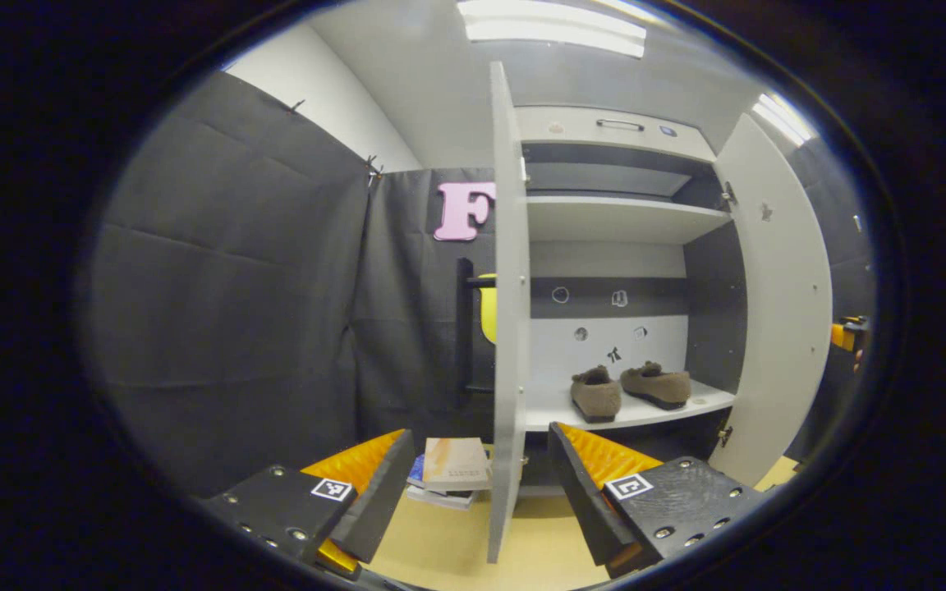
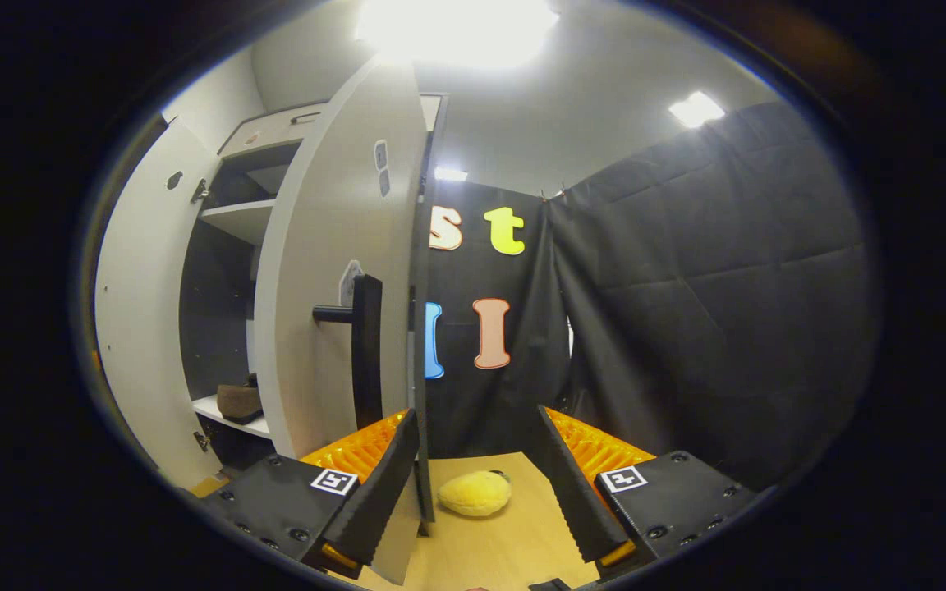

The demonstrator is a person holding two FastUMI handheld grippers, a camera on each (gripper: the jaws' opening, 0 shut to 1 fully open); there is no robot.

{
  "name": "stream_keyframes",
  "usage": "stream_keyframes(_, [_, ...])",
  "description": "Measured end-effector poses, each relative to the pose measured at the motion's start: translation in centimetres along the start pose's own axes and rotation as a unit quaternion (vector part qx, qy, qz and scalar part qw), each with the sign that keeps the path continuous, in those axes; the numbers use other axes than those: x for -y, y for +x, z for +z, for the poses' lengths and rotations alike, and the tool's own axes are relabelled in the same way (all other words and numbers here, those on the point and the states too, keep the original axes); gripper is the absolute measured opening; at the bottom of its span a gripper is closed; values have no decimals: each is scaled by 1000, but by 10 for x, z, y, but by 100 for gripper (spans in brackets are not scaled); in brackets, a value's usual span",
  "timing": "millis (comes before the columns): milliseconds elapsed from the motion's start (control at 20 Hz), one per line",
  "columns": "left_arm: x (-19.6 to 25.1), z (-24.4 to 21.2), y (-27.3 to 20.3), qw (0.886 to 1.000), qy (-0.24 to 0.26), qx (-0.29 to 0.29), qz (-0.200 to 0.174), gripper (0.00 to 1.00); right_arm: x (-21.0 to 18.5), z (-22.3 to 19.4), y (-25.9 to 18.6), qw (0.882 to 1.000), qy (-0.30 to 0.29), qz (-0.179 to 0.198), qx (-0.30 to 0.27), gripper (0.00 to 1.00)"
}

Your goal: Grab one shoe with the right hand and put it into the shoe cabinet, grab the other shoe with the left hand and put it into the shoe cabinet; then close the right door with the right hand and the left door with the left hand.

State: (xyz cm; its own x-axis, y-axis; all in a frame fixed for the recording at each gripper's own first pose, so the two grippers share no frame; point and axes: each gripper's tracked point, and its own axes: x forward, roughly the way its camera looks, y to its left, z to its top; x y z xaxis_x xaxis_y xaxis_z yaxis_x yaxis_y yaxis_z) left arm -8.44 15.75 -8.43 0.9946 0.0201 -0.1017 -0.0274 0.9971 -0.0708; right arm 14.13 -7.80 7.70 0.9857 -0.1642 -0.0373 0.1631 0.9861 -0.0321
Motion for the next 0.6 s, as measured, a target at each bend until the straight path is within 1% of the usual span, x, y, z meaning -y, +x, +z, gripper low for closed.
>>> stream_keyframes(50, [-9, 0, 3, 1000, -4, 1, 0, 95, -12, 1, -1, 1000, -2, 4, 2, 92])
stream_keyframes(100, [-16, -1, 4, 1000, -8, -1, 2, 100, -24, 2, -1, 1000, -3, 7, 3, 87])
stream_keyframes(150, [-24, -4, 5, 1000, -11, -3, 4, 100, -35, 1, -1, 1000, -1, 12, 3, 87])
stream_keyframes(200, [-32, -7, 6, 1000, -11, -5, 5, 100, -48, 3, 0, 1000, 5, 19, 4, 92])
stream_keyframes(250, [-39, -7, 9, 1000, -11, -7, 6, 100, -61, 3, 4, 1000, 8, 26, 3, 87])
stream_keyframes(300, [-46, -9, 10, 1000, -10, -9, 6, 100, -75, 3, 8, 999, 9, 33, 1, 92])
stream_keyframes(500, [-75, -16, 15, 1000, -7, -13, 12, 100, -135, 2, 27, 998, -1, 64, -1, 92])
stream_keyframes(600, [-88, -20, 16, 1000, -13, -14, 13, 100, -150, -2, 38, 998, -14, 56, -5, 92])
